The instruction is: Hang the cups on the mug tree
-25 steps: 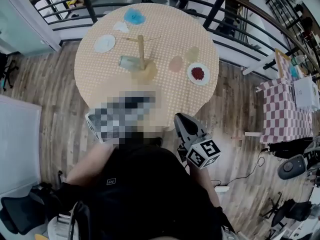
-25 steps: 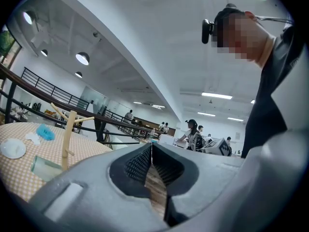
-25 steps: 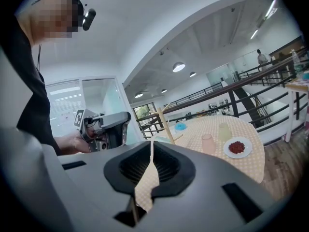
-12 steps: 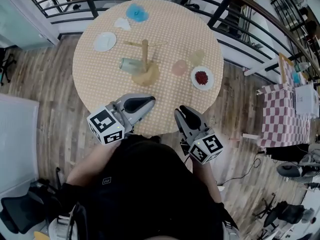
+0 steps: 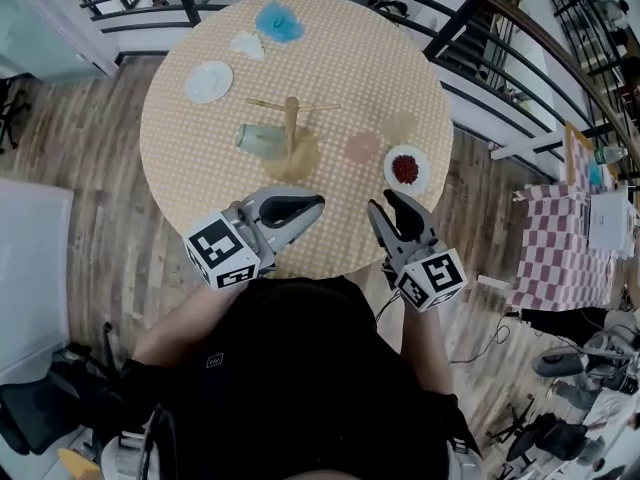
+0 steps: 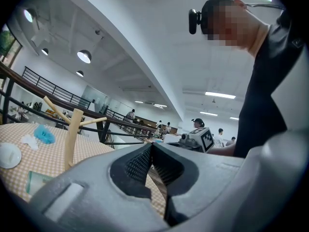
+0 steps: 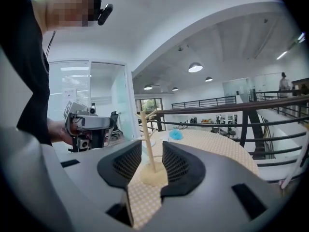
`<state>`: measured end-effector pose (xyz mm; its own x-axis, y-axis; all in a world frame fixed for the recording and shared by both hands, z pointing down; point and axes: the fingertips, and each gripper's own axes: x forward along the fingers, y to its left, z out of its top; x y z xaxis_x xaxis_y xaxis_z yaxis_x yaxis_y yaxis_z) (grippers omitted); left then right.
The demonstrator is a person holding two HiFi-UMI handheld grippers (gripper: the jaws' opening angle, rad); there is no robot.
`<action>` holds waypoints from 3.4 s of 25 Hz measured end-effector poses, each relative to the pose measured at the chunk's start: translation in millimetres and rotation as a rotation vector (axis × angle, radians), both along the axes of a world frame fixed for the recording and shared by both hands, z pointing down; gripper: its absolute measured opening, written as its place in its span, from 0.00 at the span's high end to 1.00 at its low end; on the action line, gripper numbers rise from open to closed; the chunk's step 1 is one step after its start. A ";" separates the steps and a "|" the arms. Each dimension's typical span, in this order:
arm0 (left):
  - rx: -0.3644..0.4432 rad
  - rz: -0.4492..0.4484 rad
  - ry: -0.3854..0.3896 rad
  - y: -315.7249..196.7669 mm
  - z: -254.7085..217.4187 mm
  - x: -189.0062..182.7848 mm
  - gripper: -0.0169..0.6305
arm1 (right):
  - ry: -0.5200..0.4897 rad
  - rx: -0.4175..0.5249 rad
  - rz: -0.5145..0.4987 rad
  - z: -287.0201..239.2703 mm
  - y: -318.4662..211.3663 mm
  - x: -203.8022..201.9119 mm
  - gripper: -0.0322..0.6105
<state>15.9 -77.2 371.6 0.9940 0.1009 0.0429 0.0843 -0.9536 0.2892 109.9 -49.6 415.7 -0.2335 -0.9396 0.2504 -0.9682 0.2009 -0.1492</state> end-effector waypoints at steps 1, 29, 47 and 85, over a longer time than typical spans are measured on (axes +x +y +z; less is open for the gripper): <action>0.009 -0.012 -0.003 -0.8 -1.4 8.2 0.96 | 0.001 0.004 -0.012 -0.2 -1.4 11.3 0.73; 0.001 -0.323 -0.043 -43.0 61.6 114.9 0.96 | -0.010 0.040 -0.372 113.1 -91.7 84.6 0.44; -0.034 -0.437 -0.167 -81.9 118.7 110.2 0.96 | 0.183 -0.105 -0.341 219.6 -157.3 84.4 0.31; 0.014 -0.549 -0.118 -45.8 32.4 -15.2 0.96 | 0.304 0.007 -0.363 74.8 -135.5 1.5 0.42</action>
